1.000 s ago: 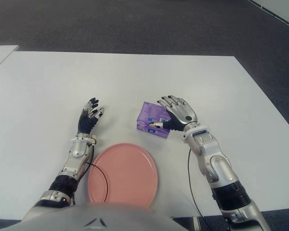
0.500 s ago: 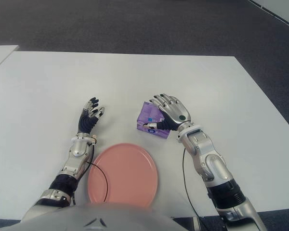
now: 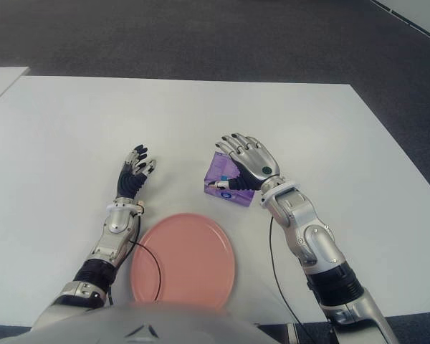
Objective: Put the tissue paper into the plate.
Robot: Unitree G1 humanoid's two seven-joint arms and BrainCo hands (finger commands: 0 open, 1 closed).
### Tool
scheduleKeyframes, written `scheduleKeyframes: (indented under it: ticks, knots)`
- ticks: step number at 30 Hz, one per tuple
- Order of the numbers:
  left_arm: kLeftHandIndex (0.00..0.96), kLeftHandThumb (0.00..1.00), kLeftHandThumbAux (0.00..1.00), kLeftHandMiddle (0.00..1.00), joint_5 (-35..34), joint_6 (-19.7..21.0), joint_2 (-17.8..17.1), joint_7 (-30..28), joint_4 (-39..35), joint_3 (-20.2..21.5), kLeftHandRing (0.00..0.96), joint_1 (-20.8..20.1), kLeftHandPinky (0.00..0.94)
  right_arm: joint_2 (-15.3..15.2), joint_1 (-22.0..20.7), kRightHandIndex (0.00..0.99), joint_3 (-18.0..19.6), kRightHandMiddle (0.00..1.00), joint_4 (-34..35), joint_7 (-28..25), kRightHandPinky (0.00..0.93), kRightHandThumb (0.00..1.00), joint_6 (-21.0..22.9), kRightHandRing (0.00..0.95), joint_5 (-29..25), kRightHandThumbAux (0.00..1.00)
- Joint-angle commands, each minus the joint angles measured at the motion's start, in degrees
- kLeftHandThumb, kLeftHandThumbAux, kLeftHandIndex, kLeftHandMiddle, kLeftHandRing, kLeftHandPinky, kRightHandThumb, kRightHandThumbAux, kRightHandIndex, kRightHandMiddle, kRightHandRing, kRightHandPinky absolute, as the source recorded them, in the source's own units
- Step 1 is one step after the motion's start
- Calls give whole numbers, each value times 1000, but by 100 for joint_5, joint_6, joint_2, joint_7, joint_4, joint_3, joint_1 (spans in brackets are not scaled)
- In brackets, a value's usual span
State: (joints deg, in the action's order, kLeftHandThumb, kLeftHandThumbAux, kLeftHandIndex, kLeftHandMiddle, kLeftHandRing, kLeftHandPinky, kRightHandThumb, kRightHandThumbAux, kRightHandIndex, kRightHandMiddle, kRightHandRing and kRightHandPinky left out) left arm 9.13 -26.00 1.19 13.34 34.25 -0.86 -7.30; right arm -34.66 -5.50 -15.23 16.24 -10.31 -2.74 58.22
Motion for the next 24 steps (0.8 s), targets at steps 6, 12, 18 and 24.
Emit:
scheduleKeyframes:
  ticks: [6, 12, 18, 24]
  knots:
    - [128, 256, 592, 152, -17, 105, 42, 25, 137, 4, 134, 195, 150, 18, -147, 0, -175, 0, -27, -171, 0, 272, -154, 0, 71, 230]
    - [130, 256, 591, 156, 13, 121, 34, 33, 109, -2, 138, 221, 156, 16, -306, 0, -268, 0, -187, -321, 0, 271, -146, 0, 102, 232]
    - [130, 250, 593, 152, 28, 122, 24, 51, 87, 1, 133, 245, 147, -12, -410, 0, -267, 0, -365, -352, 0, 288, -140, 0, 141, 211]
    - [129, 246, 594, 152, 29, 155, 19, 64, 75, 13, 133, 248, 144, -47, -445, 0, -282, 0, -531, -292, 0, 282, -170, 0, 197, 192]
